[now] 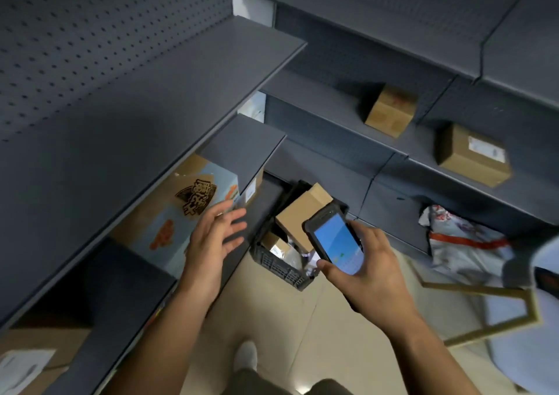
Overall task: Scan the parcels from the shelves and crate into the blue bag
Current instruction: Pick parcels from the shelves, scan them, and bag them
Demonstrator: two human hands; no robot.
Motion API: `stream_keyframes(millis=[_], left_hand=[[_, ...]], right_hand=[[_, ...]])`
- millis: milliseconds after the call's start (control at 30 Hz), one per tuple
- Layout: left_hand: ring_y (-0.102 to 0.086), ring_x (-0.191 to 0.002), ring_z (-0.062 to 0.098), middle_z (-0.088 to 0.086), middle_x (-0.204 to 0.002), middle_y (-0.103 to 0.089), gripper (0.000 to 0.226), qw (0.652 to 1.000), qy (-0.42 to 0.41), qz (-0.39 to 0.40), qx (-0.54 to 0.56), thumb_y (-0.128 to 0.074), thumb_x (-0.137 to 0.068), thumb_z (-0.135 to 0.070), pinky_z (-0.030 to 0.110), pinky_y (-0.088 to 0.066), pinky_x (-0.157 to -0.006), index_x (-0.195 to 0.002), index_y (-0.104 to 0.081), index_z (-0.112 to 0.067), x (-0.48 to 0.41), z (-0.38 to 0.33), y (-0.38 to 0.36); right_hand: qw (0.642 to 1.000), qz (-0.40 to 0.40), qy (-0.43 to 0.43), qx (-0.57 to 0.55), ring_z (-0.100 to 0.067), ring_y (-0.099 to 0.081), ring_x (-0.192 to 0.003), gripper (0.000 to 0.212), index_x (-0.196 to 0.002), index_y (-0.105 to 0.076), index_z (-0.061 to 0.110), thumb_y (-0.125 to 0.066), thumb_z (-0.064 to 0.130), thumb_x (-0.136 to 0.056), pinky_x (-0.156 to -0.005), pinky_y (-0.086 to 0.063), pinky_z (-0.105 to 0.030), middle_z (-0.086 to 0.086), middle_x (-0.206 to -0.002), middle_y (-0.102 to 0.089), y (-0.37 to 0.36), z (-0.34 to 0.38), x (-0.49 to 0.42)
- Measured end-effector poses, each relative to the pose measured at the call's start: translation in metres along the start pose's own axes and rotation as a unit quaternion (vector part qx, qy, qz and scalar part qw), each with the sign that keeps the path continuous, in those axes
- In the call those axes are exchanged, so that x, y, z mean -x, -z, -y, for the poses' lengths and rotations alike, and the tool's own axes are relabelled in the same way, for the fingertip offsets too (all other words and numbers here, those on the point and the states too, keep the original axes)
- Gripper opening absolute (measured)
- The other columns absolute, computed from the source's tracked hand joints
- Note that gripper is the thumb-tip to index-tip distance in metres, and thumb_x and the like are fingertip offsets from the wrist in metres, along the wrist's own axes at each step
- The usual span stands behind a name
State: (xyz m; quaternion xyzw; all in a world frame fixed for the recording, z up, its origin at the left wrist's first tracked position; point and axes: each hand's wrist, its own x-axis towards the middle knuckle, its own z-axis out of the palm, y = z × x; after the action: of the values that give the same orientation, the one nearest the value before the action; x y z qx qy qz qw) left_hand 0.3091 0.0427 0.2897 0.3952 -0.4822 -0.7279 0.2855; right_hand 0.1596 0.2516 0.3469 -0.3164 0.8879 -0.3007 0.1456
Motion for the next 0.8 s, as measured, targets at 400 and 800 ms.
stream_keyframes(millis=[400, 800], left_hand=[[-0.070, -0.111, 0.020, -0.002, -0.119, -0.075, 0.025, 0.990, 0.056, 0.103, -0.078, -0.051, -0.105, -0.022, 0.042, -0.055, -0.095, -0.126, -0.065, -0.021, -0.104, 0.015, -0.088], [-0.074, -0.095, 0.018, 0.002, -0.114, -0.076, 0.023, 0.985, 0.116, -0.017, -0.130, -0.063, -0.098, -0.022, 0.028, -0.055, -0.071, -0.120, -0.069, -0.024, -0.185, 0.032, -0.184]], right_hand=[[0.999, -0.010, -0.040, -0.023, 0.003, -0.043, -0.107, 0.083, -0.140, -0.041, 0.032, -0.079, 0.054, -0.070, -0.077, -0.034, -0.001, 0.017, -0.118, -0.044, 0.022, -0.046, -0.085], [0.991, 0.095, -0.007, -0.095, -0.007, -0.043, -0.115, 0.086, -0.144, -0.035, 0.033, -0.080, 0.052, -0.073, -0.079, -0.034, -0.006, 0.012, -0.130, -0.040, 0.046, -0.136, -0.248]])
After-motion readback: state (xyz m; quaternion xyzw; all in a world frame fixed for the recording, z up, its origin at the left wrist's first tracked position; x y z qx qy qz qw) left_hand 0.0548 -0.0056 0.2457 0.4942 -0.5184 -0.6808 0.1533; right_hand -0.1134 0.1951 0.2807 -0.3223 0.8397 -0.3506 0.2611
